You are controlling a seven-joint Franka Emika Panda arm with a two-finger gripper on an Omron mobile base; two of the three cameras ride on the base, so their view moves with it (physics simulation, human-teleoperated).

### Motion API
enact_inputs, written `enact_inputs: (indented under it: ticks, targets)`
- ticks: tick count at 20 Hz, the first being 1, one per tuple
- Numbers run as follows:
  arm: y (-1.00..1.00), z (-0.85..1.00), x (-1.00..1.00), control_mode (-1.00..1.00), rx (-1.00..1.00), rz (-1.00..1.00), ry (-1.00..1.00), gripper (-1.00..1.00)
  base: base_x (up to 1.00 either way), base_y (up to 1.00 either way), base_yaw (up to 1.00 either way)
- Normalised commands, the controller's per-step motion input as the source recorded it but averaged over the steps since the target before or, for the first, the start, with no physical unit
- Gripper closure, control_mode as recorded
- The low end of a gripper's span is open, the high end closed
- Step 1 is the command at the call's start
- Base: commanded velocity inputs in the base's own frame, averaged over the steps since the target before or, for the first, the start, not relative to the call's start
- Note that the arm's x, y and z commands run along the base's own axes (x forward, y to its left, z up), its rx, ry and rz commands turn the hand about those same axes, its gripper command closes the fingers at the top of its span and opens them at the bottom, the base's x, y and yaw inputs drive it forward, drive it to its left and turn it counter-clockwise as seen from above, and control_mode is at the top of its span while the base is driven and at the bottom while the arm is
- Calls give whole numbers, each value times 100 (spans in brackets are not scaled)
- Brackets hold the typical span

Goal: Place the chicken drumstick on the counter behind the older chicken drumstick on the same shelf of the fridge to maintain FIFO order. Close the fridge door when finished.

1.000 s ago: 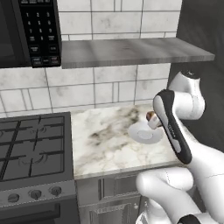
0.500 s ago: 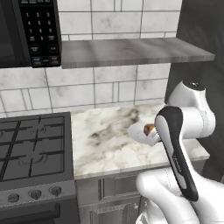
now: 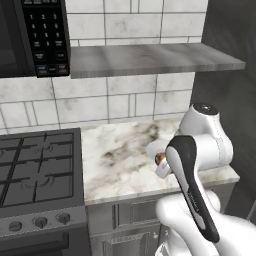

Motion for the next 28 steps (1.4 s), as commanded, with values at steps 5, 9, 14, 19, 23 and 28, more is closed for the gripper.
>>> enact_inputs:
  ticks: [5, 9, 14, 19, 23, 28]
  targets:
    - [0, 0, -23, -100, 0, 0, 0, 100, 0, 0, 0]
    - [1, 0, -38, 100, -1, -3, -6, 100, -47, 14, -9]
    - [0, 0, 0, 100, 0, 0, 0, 100, -98, 27, -21]
    - [0, 0, 0, 100, 0, 0, 0, 100, -100, 7, -15]
    - [0, 0, 0, 100, 0, 0, 0, 100, -100, 0, -12]
    - [0, 0, 0, 100, 0, 0, 0, 100, -100, -10, -12]
